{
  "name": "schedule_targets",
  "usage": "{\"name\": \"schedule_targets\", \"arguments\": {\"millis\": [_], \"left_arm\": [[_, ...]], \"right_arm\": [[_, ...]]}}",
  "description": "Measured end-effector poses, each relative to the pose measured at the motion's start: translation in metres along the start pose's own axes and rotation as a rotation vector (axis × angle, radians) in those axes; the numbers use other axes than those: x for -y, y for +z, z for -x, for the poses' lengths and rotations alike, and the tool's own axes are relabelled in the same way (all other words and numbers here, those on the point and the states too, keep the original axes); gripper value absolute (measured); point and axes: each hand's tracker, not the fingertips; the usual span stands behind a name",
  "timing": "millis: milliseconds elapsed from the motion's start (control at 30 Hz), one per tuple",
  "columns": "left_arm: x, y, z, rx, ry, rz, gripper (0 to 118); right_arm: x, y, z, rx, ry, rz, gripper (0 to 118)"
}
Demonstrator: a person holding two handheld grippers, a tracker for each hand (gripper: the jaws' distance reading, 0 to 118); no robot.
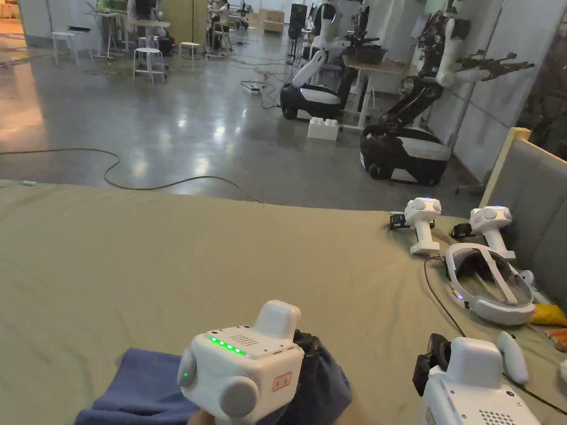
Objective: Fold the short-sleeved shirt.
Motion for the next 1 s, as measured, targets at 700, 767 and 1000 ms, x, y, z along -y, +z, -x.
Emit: {"name": "schedule_targets", "arguments": {"millis": [700, 767, 1000], "left_arm": [[0.002, 0.15, 0.082, -0.499, 0.003, -0.363, 7], [0.004, 0.161, 0.089, -0.528, 0.005, -0.381, 0], [0.014, 0.168, 0.138, -0.56, 0.133, -0.288, 0]], "right_arm": [[-0.025, 0.002, 0.082, -0.121, -0.006, -0.118, 0], [-0.03, 0.001, 0.088, -0.126, -0.008, -0.132, 0], [-0.04, -0.009, 0.103, -0.153, 0.007, -0.139, 0]]}}
